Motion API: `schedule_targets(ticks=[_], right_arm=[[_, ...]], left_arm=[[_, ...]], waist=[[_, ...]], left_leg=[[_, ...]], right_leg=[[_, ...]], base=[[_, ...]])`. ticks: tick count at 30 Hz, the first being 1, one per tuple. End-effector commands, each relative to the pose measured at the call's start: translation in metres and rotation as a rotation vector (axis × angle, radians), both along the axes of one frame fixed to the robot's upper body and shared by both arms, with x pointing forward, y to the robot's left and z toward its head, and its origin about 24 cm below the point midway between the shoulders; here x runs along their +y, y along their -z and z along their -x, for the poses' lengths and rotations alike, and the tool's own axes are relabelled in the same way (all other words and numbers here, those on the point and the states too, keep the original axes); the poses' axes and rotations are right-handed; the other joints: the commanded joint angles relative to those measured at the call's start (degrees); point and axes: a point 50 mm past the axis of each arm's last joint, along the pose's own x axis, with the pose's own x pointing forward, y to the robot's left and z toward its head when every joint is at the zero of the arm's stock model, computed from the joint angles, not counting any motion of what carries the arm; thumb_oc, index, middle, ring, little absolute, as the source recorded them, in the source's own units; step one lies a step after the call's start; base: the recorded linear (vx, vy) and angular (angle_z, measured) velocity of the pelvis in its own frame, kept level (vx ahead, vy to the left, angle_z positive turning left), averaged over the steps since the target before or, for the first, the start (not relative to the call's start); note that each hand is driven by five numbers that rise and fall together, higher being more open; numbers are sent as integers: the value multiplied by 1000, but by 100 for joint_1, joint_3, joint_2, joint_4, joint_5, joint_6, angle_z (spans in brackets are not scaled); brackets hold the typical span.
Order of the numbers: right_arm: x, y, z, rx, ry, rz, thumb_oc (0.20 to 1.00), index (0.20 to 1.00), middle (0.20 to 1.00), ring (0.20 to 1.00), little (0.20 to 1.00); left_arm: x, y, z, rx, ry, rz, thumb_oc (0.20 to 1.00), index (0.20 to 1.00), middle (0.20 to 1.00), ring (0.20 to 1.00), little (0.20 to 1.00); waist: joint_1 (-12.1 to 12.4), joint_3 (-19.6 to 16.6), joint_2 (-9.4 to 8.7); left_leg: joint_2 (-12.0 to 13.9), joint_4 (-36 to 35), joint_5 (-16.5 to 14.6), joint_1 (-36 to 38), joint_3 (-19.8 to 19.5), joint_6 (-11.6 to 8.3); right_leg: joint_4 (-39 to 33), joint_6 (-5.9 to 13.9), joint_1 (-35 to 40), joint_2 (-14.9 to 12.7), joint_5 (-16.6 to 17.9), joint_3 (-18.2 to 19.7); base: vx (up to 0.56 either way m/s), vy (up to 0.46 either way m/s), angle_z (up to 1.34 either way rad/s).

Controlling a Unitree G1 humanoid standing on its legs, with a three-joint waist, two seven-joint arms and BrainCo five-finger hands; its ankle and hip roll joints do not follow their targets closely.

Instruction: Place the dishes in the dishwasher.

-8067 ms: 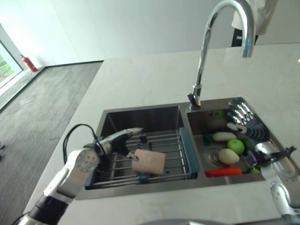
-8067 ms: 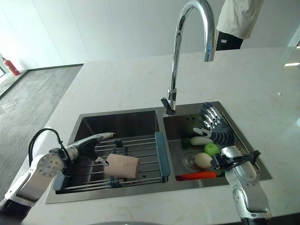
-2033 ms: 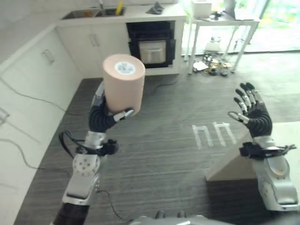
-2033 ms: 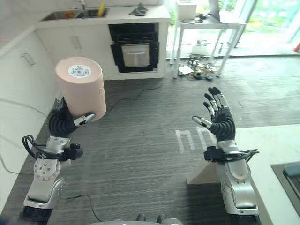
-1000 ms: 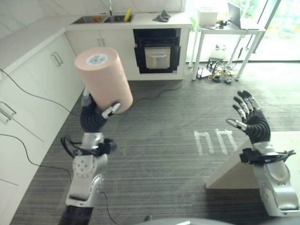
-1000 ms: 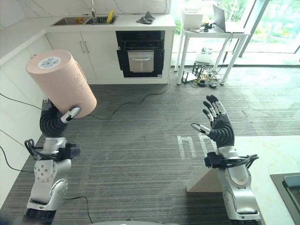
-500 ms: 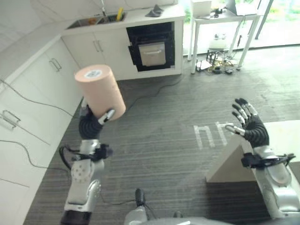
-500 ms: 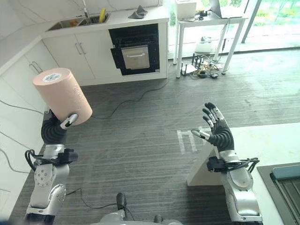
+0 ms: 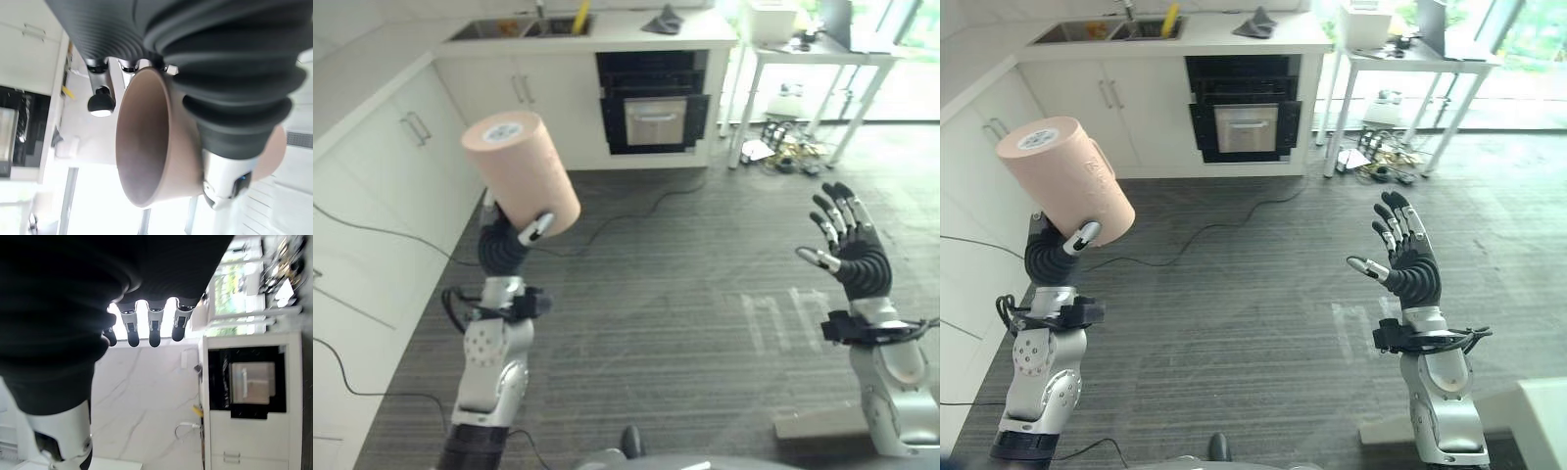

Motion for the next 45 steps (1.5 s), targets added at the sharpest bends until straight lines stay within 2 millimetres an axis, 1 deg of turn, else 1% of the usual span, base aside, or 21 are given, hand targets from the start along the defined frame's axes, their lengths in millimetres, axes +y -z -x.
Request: schedule_targets(ticks=[1, 3, 5, 6, 8, 11, 14, 16, 17, 18, 19, 21, 22, 24, 25, 27, 28, 30, 31, 37, 45], right_arm=[[4, -6, 3, -61, 15, -8, 1000, 1000, 1000, 1000, 1000], [8, -4, 1, -53, -1, 7, 1000, 1000, 1000, 1000, 1000], [0, -5, 2, -52, 8, 8, 1000, 1000, 1000, 1000, 1000], [-6, -5, 6, -55, 8, -2, 1000, 1000, 1000, 1000, 1000], [-9, -7, 8, -57, 10, -3, 1000, 1000, 1000, 1000, 1000], [-6, -7, 6, -59, 16, -14, 1000, 1000, 1000, 1000, 1000], [-2, -10, -3, -55, 0, -3, 1000, 1000, 1000, 1000, 1000], [-2, -13, -3, -61, -5, 6, 1000, 1000, 1000, 1000, 1000], [-3, -15, -2, -66, -5, 11, 1000, 1000, 1000, 1000, 1000], [-3, -15, -2, -67, -5, 14, 1000, 1000, 1000, 1000, 1000], [-5, -15, 1, -65, -9, 17, 1000, 1000, 1000, 1000, 1000], [-7, -14, 2, -60, -18, 17, 1000, 1000, 1000, 1000, 1000], [-8, -11, 3, -51, -24, 22, 1000, 1000, 1000, 1000, 1000], [-9, -11, 3, -50, -6, 26, 1000, 1000, 1000, 1000, 1000], [-9, -12, 2, -51, -5, 21, 1000, 1000, 1000, 1000, 1000], [-5, -12, -2, -50, -22, 22, 1000, 1000, 1000, 1000, 1000], [-3, -11, -3, -49, -28, 25, 1000, 1000, 1000, 1000, 1000], [1, -10, -2, -44, -53, 41, 1000, 1000, 1000, 1000, 1000], [1, -10, -1, -43, -59, 49, 1000, 1000, 1000, 1000, 1000], [-8, -10, 7, -29, -82, 47, 1000, 1000, 1000, 1000, 1000], [3, -10, 2, -45, -56, 20, 1000, 1000, 1000, 1000, 1000]], left_arm=[[8, -14, 11, -65, -10, -98, 200, 200, 200, 200, 200], [6, -13, 11, -68, -10, -103, 200, 200, 200, 200, 200], [6, -17, 8, -79, 10, -97, 200, 200, 200, 200, 200], [8, -17, 9, -82, 9, -100, 200, 200, 200, 200, 200], [4, -17, 10, -82, 16, -108, 200, 200, 200, 200, 200], [1, -16, 11, -81, 21, -116, 200, 200, 200, 200, 200], [1, -16, 10, -65, 5, -93, 200, 200, 200, 200, 200], [3, -17, 10, -64, 2, -91, 200, 200, 200, 200, 200], [4, -17, 10, -59, 7, -88, 200, 200, 200, 200, 200], [4, -16, 10, -55, 10, -86, 200, 200, 200, 200, 200], [5, -13, 13, -43, 15, -87, 200, 200, 200, 200, 200], [7, -8, 16, -31, 10, -89, 200, 200, 200, 200, 200], [8, -2, 20, -16, 5, -85, 200, 200, 200, 200, 200], [7, 1, 20, -8, 23, -85, 200, 200, 200, 200, 200], [6, 1, 21, -5, 28, -86, 200, 200, 200, 200, 200], [7, 3, 24, 0, 19, -90, 200, 200, 200, 200, 200], [7, 4, 24, 3, 17, -91, 200, 200, 200, 200, 200], [7, 7, 26, 10, 3, -96, 200, 200, 200, 200, 200], [8, 8, 26, 12, -2, -96, 200, 200, 200, 200, 200], [14, 9, 26, 9, -21, -84, 200, 200, 200, 200, 200], [14, -3, 17, -9, -10, -111, 200, 200, 200, 200, 200]], waist=[[68, -290, 61], [-21, -226, 119], [-149, -139, 42], [-260, -50, -4], [-500, 40, -9], [-541, 43, -9], [-615, -208, 36], [-632, -279, 78], [-636, -312, 127], [-636, -313, 128], [-626, -312, 83], [-620, -305, 27], [-554, -217, -100], [-432, -95, -180], [-362, -51, -203], [-271, -12, -105], [-229, 6, -87], [-95, 46, 43], [-44, 52, 59], [-39, -81, 52], [191, -270, -86]], left_leg=[[465, 36, -315, -155, -594, -564], [492, 6, -371, 30, -607, -568], [396, -22, -377, 200, -727, -621], [403, -22, -522, 409, -702, -653], [435, -22, -853, 767, -721, -707], [481, -22, -1075, 983, -710, -708], [773, -22, -1257, 1424, -548, -899], [893, 1, -1114, 1513, -470, -1003], [1082, 467, -715, 1336, -434, -1175], [1136, 659, -595, 1254, -434, -1212], [1292, 1512, -279, 870, -466, -1294], [1370, 2466, -86, 517, -507, -1324], [1298, 4026, 70, -276, -611, -1304], [1162, 4426, -48, -1190, -728, -1126], [998, 4207, -256, -1322, -709, -1009], [873, 2800, -316, -1228, -551, -967], [829, 2282, -239, -1126, -503, -980], [809, 303, 208, -1022, -645, -1110], [859, 34, 362, -1065, -695, -1161], [1033, -8, 247, -864, -283, -1170], [647, -22, -94, -455, -380, -820]], right_leg=[[-138, -43, -120, 200, 1400, 0], [56, -143, -690, 343, 1257, 7], [-1324, -228, -753, 649, 933, -379], [-2225, -215, -792, 577, 1078, -553], [-3456, -95, -1099, 424, 1647, -266], [-3649, -32, -1249, 292, 1977, -284], [-4017, -153, -834, 421, 1875, -365], [-4029, -228, -723, 520, 1782, -324], [-4077, -363, -550, 675, 1644, -278], [-4075, -405, -504, 718, 1597, -252], [-4045, -578, -335, 849, 1428, -144], [-4031, -735, -209, 949, 1308, 0], [-4056, -925, -9, 974, 1226, 207], [-4134, -960, 182, 965, 1217, 247], [-4201, -923, 256, 958, 1207, 291], [-4260, -803, 390, 1062, 1087, 440], [-4277, -765, 454, 1070, 1040, 510], [-4315, -668, 715, 1172, 854, 717], [-4315, -658, 847, 1186, 766, 761], [-4315, -464, 1204, 886, 487, 440], [-3534, -162, 1039, 461, 535, 20]], base=[[213, 221, 42], [182, 128, 31], [391, -67, 43], [561, -235, 109], [546, -307, 114], [367, -316, 59], [448, -454, 22], [285, -323, -44], [305, -399, -66], [364, -565, -94], [236, -386, -80], [301, -473, -89], [342, -504, -54], [261, -261, -43], [240, -34, -51], [281, 85, -40], [370, 161, -54], [422, 162, -67], [358, 137, -80], [340, 215, -62], [322, 230, -4]])
